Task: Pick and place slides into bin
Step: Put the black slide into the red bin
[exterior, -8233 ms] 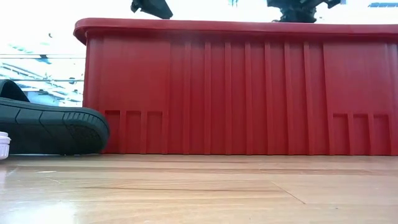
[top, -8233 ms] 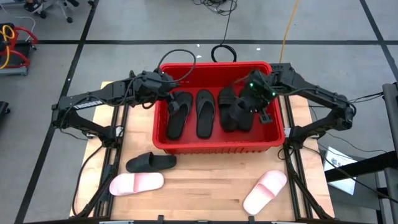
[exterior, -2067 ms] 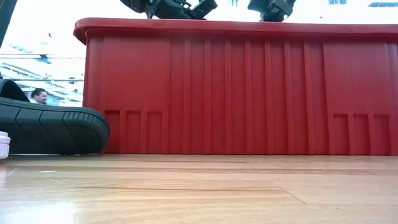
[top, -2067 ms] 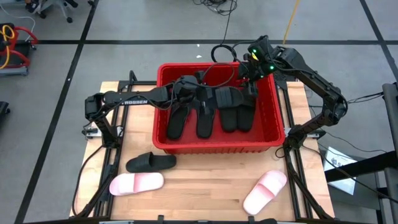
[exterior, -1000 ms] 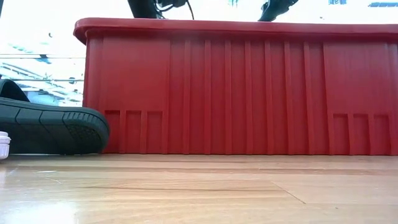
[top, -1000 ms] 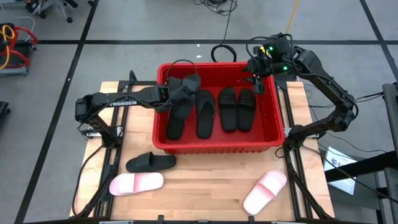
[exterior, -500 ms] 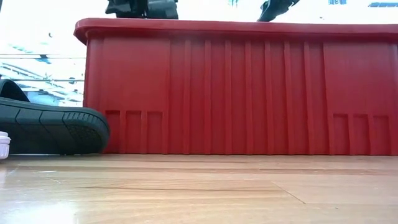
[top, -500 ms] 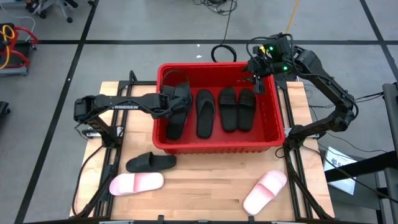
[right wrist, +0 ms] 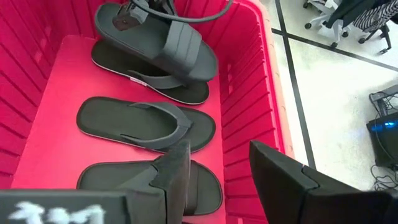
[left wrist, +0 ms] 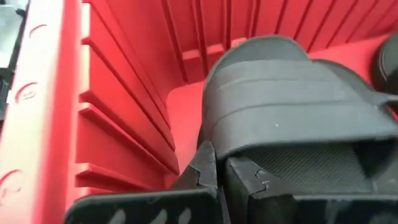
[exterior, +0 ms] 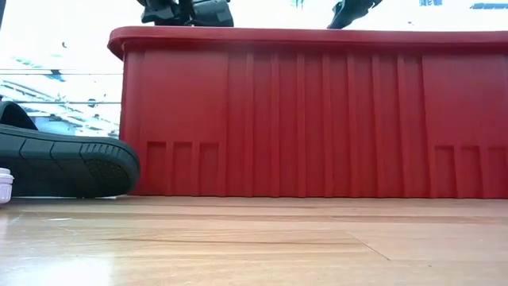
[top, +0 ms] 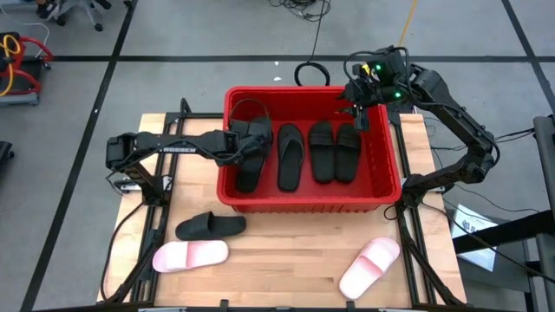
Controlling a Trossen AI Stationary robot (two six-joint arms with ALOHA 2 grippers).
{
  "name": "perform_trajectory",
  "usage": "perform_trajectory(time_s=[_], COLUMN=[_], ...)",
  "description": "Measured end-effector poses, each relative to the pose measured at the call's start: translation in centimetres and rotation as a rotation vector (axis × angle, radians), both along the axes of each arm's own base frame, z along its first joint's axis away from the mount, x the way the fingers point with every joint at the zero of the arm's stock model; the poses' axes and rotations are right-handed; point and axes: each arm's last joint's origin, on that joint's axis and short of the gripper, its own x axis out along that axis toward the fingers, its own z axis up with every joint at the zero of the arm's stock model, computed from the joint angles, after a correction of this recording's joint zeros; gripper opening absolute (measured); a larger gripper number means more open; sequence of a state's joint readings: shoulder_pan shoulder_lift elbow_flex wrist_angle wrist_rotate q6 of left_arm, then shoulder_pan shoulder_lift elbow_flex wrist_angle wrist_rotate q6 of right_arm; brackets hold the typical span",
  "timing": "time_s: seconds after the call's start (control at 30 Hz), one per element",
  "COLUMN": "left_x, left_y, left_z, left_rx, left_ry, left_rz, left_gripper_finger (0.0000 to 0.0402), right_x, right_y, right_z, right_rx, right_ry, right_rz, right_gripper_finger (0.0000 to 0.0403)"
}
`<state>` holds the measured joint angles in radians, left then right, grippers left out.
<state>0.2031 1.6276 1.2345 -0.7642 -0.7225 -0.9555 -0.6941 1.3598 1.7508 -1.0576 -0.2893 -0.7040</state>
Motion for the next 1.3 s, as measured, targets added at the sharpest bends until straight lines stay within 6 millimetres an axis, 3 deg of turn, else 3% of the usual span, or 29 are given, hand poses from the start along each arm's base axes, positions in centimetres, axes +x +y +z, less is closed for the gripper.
perform_trajectory(time_s=[0.33,0.47,0.6,0.97,1.3], left_x=[1.1,1.5,2.9,5.0,4.9], left_y=[0.6,0.9,1.2,1.6,1.7], left_z=[4.6,5.4,4.5,-0.3,-0.9], left_rx=[0.030,0.057,0.061,-0.011,-0.015], left_ry=[-0.086,-0.153,-0.203,-0.082,-0.033], left_rz=[-0.041,-0.033,-0.033,-0.044,-0.034], left_gripper_finger=[0.0000,0.0000,0.0000,0.0000,0.0000], right_x=[0.1,0.1,0.2,0.2,0.2], right_y=[0.0,-0.1,-0.1,-0.2,-0.2], right_z=[0.1,0.1,0.3,0.3,0.3], right_rx=[-0.004,-0.009,-0.021,-0.026,-0.025], right_ry=[-0.009,-0.014,-0.029,-0.036,-0.035], right_rz=[-0.002,-0.002,-0.002,-0.002,-0.002], right_gripper_finger=[0.0155,0.0157,0.0157,0.0157,0.0157])
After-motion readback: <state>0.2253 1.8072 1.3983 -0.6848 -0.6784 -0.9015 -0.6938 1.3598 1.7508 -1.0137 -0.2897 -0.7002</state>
